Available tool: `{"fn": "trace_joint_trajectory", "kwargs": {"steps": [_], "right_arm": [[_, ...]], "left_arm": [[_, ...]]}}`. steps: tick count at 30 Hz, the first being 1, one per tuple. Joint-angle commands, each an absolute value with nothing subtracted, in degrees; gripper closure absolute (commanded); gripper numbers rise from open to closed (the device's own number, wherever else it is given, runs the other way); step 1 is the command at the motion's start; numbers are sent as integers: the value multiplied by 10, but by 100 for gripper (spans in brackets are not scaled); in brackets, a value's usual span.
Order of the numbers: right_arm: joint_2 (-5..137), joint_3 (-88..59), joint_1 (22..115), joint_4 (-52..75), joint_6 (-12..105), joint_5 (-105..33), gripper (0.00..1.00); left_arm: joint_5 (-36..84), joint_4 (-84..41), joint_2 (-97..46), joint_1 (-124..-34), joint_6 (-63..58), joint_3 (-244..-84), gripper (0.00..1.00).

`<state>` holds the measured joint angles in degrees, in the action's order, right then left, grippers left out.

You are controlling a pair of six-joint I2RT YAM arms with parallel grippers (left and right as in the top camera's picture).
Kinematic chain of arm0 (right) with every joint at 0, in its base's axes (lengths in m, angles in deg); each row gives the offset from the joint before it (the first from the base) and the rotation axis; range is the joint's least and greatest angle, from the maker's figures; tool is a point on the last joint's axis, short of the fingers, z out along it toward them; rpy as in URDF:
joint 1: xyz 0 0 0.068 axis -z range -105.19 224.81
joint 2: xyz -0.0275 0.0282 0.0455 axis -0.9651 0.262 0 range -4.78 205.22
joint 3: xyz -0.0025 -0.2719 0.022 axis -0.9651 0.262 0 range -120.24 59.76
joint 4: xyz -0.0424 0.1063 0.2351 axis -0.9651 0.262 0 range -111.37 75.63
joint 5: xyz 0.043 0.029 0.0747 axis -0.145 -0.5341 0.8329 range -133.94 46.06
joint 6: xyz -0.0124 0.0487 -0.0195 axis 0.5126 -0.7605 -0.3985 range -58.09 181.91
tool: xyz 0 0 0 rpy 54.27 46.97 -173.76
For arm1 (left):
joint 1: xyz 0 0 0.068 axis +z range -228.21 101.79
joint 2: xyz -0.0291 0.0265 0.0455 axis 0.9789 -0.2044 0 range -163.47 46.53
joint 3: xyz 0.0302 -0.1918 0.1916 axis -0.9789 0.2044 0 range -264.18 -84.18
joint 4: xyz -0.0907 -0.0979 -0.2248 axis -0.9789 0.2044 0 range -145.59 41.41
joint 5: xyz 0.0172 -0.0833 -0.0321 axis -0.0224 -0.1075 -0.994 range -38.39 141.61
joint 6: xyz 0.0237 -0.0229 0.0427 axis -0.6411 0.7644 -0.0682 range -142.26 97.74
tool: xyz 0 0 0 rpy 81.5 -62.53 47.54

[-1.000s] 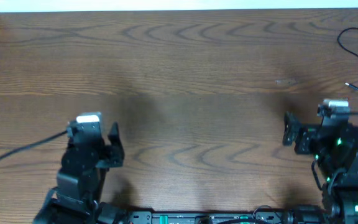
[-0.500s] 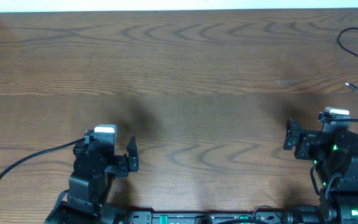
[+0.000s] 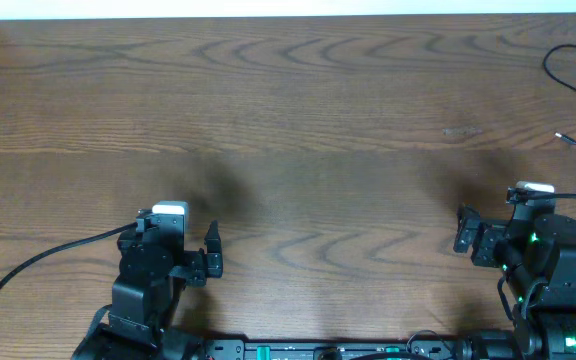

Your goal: Untangle cables

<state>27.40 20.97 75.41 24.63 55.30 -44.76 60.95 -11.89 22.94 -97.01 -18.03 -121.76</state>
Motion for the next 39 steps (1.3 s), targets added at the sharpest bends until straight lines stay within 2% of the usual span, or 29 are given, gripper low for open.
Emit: {"fn": "trace_joint_trajectory", "kwargs": {"steps": [1,16,29,33,39], "right_arm": [[270,212,750,248,547,-444,1],[270,212,750,249,547,-444,1],[270,212,750,249,547,-444,1],[270,212,750,249,547,-444,1],[270,212,750,250,547,-444,1]], "left_arm": [[617,-116,234,-968,-186,-1216,1],[617,-108,243,-967,-186,-1215,0],[610,-81,456,-858,-184,-1116,0],[596,-81,465,-810,-173,-1081,0],[598,-93,465,-799,-173,-1062,0]]}}
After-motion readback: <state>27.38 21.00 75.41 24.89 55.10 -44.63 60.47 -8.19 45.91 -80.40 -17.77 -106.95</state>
